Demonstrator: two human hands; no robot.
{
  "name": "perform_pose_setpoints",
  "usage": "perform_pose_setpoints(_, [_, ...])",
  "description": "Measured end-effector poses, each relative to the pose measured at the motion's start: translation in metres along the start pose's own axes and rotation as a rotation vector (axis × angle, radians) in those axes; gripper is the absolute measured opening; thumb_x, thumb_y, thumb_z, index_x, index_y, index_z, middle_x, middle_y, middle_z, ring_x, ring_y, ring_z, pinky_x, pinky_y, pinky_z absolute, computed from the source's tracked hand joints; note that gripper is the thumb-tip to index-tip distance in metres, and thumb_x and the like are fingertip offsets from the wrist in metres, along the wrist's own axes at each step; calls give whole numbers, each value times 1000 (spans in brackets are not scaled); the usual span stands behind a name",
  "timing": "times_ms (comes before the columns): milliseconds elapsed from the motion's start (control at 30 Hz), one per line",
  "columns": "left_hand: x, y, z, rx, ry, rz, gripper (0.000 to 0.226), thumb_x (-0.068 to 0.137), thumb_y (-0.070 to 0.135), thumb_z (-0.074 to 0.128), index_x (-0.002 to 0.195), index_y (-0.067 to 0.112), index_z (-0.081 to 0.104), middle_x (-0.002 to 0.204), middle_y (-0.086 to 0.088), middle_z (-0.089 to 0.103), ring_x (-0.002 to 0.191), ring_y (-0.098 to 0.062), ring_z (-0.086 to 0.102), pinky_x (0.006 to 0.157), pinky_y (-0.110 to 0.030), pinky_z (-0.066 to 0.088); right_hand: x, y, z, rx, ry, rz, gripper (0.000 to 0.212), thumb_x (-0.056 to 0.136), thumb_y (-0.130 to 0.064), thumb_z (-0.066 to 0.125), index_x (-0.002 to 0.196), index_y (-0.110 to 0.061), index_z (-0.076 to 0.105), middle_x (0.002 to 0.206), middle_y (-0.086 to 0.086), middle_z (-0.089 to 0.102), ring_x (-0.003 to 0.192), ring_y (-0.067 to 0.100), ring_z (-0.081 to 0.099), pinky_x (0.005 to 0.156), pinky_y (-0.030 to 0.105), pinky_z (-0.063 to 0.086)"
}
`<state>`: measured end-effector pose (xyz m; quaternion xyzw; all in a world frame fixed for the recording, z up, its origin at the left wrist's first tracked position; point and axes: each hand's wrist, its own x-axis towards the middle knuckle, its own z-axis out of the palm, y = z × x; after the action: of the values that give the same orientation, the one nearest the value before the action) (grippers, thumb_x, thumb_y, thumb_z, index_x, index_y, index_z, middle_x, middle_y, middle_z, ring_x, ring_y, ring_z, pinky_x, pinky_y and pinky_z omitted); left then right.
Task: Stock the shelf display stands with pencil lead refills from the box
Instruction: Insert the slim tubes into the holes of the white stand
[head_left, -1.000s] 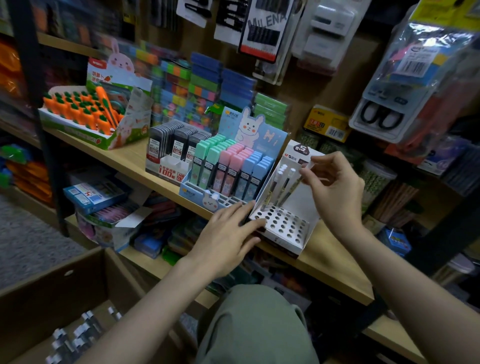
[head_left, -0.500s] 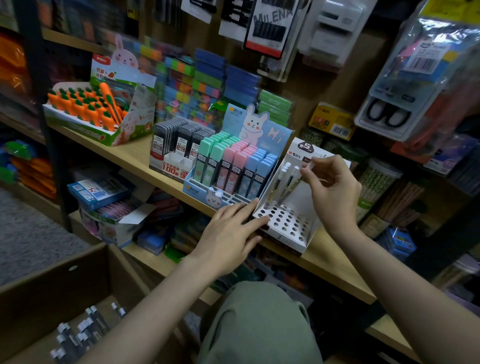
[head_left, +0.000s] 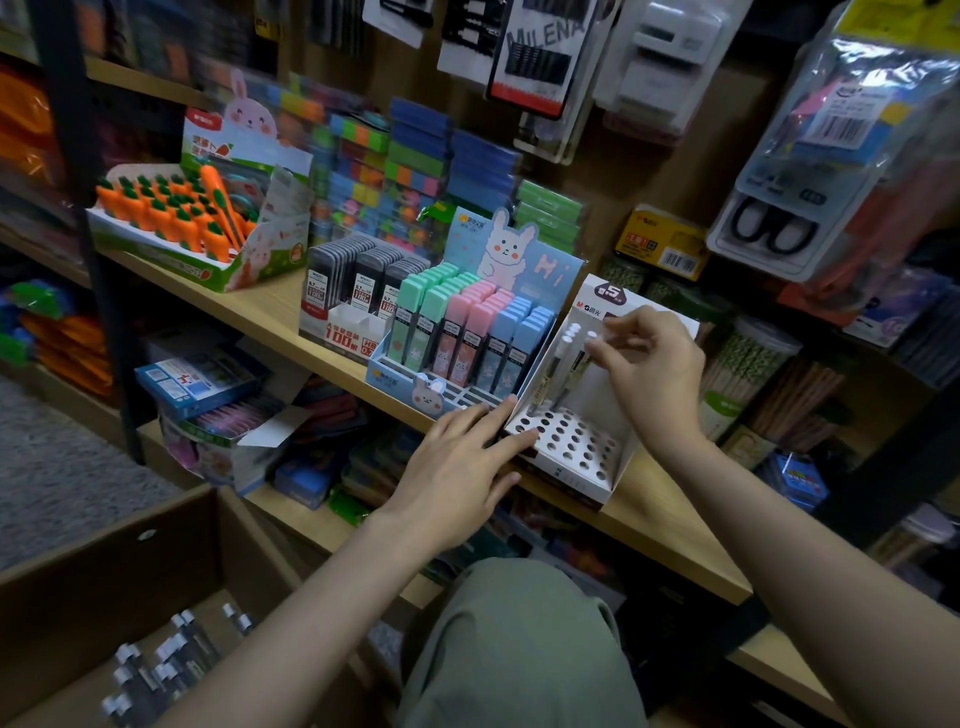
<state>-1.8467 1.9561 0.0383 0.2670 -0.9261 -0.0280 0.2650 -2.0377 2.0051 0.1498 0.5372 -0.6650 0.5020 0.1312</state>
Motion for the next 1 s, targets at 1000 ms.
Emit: perform_pose_setpoints(1000, [-179,-108,-1,-868,234,-1266,22,95,3,53,79,13,64,85,-11,67,74,-23,58,70,-31,45,-136,-116,143,206,-1078,-54,11,88,-23,69,82,-32,67,69,-17,64,62,-3,59,66,17,48])
